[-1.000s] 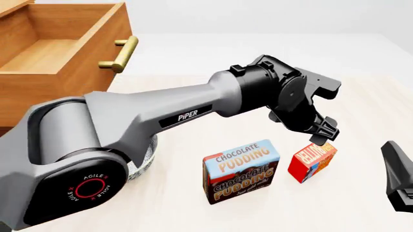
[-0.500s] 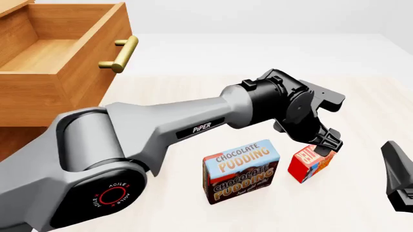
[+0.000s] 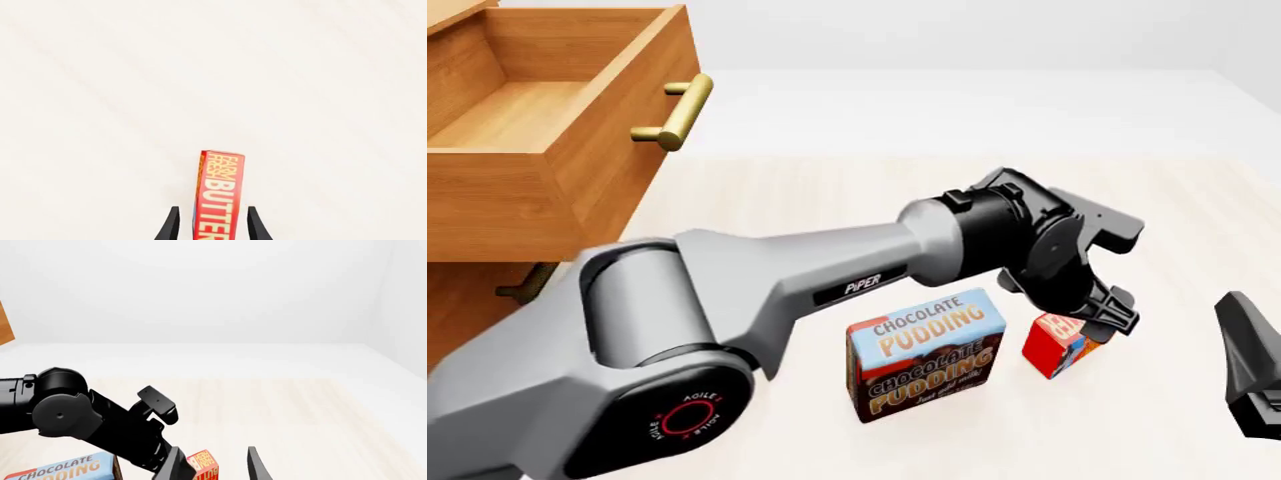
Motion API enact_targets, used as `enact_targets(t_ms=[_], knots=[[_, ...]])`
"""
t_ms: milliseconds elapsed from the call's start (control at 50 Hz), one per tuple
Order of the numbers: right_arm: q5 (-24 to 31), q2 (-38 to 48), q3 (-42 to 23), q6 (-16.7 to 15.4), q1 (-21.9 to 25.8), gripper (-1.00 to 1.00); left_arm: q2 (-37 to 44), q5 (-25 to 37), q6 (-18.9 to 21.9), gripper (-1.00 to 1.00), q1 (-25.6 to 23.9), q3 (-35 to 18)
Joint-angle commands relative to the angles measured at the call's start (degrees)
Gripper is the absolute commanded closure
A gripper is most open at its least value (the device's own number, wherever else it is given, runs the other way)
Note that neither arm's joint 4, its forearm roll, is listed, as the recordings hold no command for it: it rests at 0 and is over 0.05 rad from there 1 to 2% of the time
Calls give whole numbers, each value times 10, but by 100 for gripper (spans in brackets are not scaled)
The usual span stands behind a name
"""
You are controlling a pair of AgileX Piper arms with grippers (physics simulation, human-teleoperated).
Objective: Put the butter at the back in the top drawer of the cabinet and close it.
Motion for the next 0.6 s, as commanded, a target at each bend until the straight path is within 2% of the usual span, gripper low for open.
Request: enact_targets(t_ms=[20,600], knots=[[0,0,0,0,0,-100,10,-4,-4,-100,-1,0],[0,0,0,0,0,-100,35,-7,-9,-100,-7,-5]])
